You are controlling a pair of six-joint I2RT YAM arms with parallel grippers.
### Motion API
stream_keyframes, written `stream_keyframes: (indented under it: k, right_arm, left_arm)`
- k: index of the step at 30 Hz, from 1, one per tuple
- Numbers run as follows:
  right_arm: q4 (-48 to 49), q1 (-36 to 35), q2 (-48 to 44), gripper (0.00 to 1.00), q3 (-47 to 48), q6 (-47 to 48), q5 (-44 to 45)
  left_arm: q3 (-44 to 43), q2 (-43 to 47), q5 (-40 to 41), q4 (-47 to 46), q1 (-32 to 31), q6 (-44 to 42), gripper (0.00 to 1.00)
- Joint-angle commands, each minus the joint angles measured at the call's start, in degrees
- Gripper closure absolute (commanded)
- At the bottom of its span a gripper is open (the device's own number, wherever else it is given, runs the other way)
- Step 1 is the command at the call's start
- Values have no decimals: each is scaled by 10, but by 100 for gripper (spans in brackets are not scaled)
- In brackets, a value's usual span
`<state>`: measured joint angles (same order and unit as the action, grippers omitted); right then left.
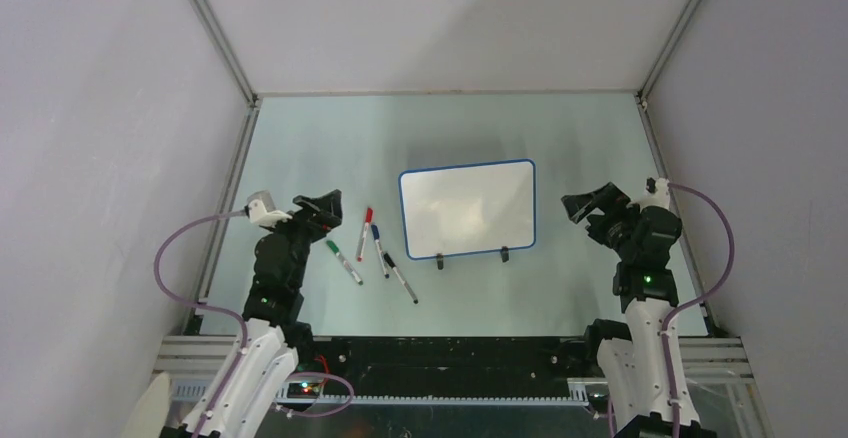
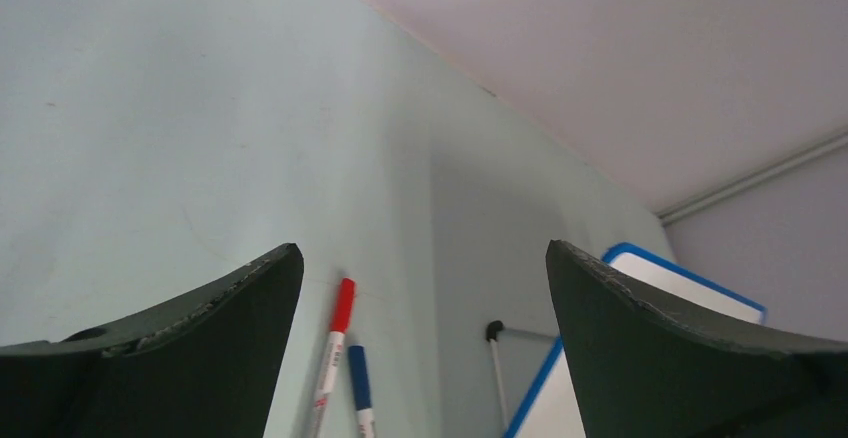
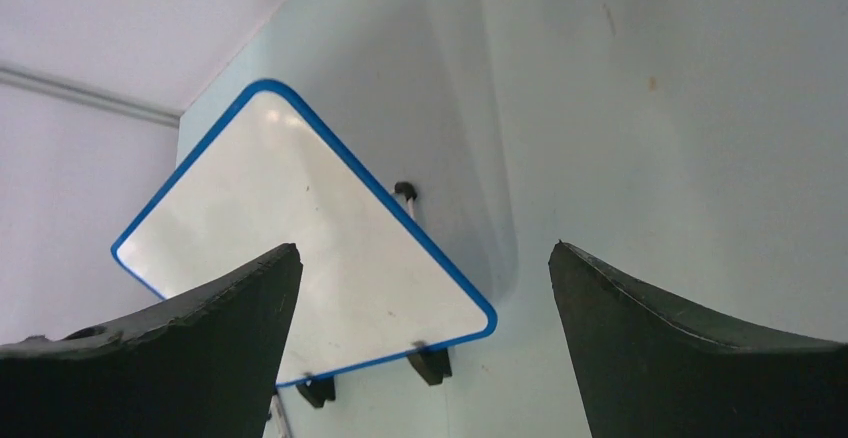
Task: Write a sentence on the whiteboard
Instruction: Move the whiteboard stand to the center of the board.
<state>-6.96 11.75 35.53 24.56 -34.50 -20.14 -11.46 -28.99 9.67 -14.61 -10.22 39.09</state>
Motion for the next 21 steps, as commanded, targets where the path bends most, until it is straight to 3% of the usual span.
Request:
stream_keyframes:
  k: [1,6,11,13,16,21]
  right_arm:
    - [11,4,15,1,12,0,-65]
    - [26,0,23,1,11,0,-78]
    - [47,-38,33,1,12,17,-90]
    - [31,-98,35,1,24,45,-55]
    - [-27,-199,46,2,48,76,65]
    - [-94,-370,68,19,79,84,243]
  left_arm:
    - [15,11,-56,-29,-3,48,1]
    - [-10,-50,-149,-12,-7,2,1]
    - [-48,-145,-142,5,-79,-33,1]
    - [-55,-158,-109,12,-117,-42,1]
    - [-55,-159,-63,20,-154,-46,1]
    - [-67,-127,34,83,-252,-49,3]
